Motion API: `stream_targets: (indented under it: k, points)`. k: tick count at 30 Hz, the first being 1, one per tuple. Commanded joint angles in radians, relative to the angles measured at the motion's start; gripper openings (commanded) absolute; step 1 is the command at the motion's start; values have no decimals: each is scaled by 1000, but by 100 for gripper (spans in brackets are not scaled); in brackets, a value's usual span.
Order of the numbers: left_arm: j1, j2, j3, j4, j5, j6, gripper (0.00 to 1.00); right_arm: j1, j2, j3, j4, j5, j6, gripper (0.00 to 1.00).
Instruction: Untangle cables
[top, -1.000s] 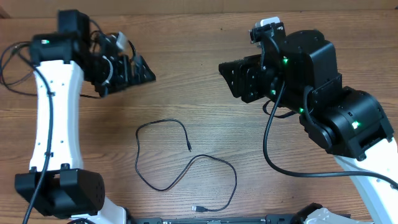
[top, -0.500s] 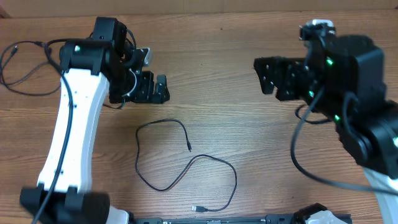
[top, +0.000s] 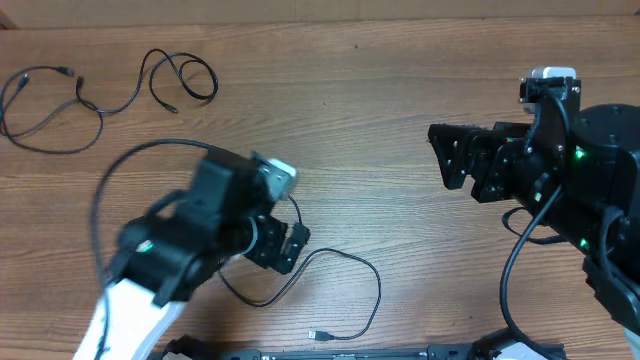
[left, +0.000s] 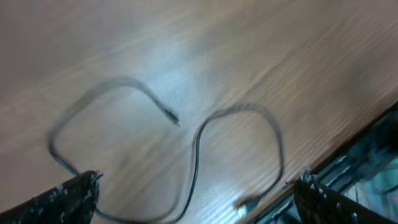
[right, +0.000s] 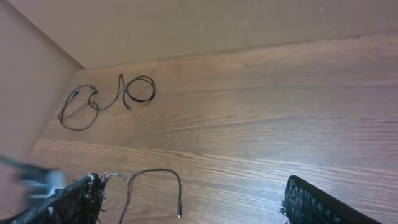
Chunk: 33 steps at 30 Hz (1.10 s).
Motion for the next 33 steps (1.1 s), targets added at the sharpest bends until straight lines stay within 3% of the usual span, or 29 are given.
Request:
stream_targets:
  k: [1, 5, 15, 25, 27, 29, 31, 33]
  points:
    - [-7, 53, -142, 54, -15, -49, 100, -3, 8, 15, 0, 6, 4, 95]
    - [-7, 139, -215, 98, -8, -90, 100, -3, 27, 15, 0, 7, 4, 99]
    - [-10, 420, -241, 98, 229, -96, 100, -3, 98, 15, 0, 6, 4, 100]
    - [-131, 634, -241, 112, 222, -96, 99, -3, 175, 15, 40, 7, 3, 100]
    - [-159, 653, -241, 129, 211, -96, 95, -3, 188, 15, 51, 7, 3, 100]
    - [-185, 664, -241, 151, 198, -97, 85, -3, 199, 15, 61, 7, 3, 100]
    - [-204, 666, -241, 172, 189, -97, 73, -3, 208, 15, 65, 7, 3, 100]
    - [-212, 666, -241, 189, 185, -97, 54, -3, 214, 15, 66, 7, 3, 100]
